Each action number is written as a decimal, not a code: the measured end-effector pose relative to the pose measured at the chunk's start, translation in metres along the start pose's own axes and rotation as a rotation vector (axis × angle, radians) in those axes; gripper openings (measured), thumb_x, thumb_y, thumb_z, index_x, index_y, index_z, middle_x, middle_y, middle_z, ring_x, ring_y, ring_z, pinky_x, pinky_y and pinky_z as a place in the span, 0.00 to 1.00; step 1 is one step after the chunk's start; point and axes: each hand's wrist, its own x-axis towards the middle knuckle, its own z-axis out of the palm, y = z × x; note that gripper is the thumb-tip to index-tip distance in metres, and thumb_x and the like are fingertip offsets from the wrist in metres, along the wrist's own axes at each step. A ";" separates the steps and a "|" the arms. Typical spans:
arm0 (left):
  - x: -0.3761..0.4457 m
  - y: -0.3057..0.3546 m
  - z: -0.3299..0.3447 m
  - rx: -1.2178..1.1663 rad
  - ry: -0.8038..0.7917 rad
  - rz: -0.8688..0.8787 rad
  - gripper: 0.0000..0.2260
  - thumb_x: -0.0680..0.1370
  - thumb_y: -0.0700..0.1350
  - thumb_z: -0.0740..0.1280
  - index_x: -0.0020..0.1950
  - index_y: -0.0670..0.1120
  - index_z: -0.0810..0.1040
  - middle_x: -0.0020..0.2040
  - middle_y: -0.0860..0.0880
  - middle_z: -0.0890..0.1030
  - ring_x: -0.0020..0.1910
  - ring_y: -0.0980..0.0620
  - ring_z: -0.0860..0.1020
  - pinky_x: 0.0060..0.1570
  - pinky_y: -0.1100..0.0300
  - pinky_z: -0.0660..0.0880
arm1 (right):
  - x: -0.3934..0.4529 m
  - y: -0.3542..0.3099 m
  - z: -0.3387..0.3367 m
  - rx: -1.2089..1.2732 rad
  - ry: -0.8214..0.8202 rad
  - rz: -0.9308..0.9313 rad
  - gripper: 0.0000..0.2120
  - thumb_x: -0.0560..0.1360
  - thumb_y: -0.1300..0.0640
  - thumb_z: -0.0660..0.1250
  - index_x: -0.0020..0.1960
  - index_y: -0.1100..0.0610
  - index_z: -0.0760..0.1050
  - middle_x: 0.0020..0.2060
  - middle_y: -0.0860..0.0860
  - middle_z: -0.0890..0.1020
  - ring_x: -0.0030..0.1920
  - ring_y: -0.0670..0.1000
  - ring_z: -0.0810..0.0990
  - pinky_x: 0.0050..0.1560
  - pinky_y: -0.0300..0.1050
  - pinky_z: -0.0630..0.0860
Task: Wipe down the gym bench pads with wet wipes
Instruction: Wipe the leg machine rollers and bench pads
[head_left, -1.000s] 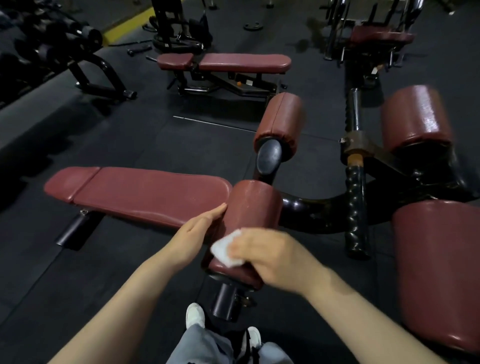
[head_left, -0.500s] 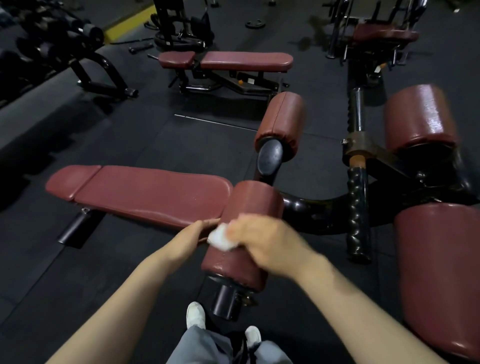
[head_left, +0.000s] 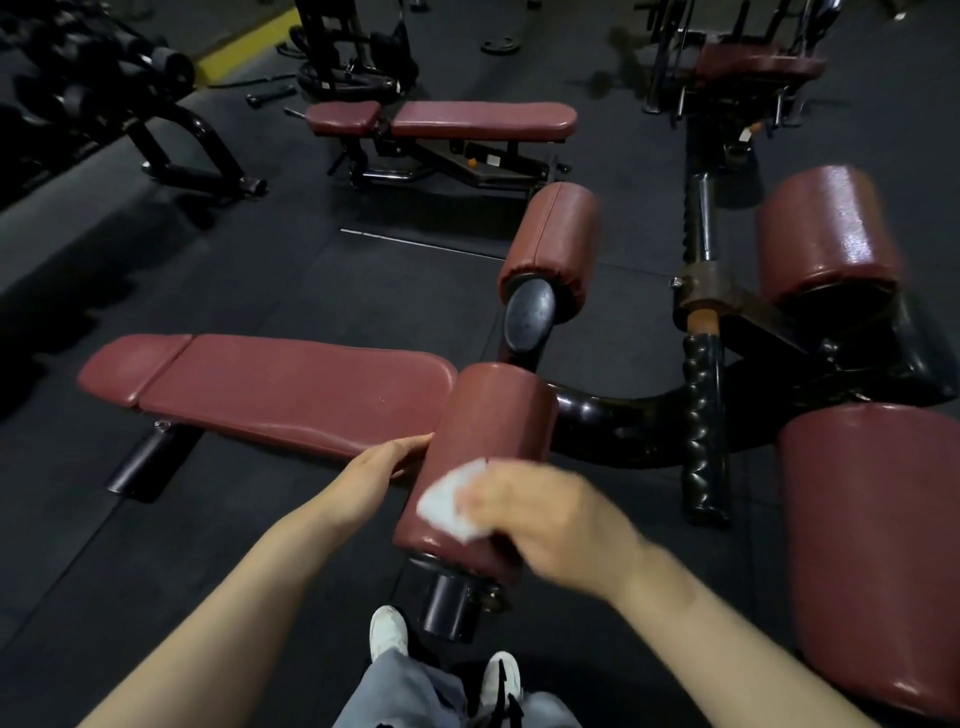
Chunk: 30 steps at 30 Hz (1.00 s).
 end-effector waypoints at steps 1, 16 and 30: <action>0.002 -0.003 0.003 0.004 -0.013 -0.026 0.20 0.83 0.45 0.51 0.61 0.55 0.82 0.61 0.57 0.82 0.63 0.60 0.77 0.63 0.61 0.71 | 0.014 0.015 -0.005 -0.023 0.056 0.067 0.15 0.75 0.74 0.64 0.54 0.61 0.83 0.56 0.53 0.83 0.60 0.51 0.80 0.65 0.53 0.73; -0.017 0.018 -0.003 0.119 0.011 0.216 0.19 0.84 0.43 0.51 0.72 0.55 0.70 0.70 0.62 0.73 0.71 0.65 0.68 0.73 0.64 0.63 | 0.013 -0.003 0.000 -0.155 0.101 0.020 0.15 0.71 0.73 0.62 0.50 0.62 0.84 0.51 0.54 0.85 0.55 0.50 0.81 0.65 0.47 0.74; -0.016 0.011 0.002 0.074 0.070 0.069 0.20 0.85 0.42 0.49 0.73 0.53 0.71 0.71 0.55 0.74 0.70 0.59 0.71 0.73 0.57 0.65 | 0.003 -0.035 -0.001 -0.043 0.030 0.136 0.15 0.71 0.74 0.63 0.51 0.62 0.84 0.53 0.54 0.85 0.57 0.50 0.82 0.67 0.44 0.72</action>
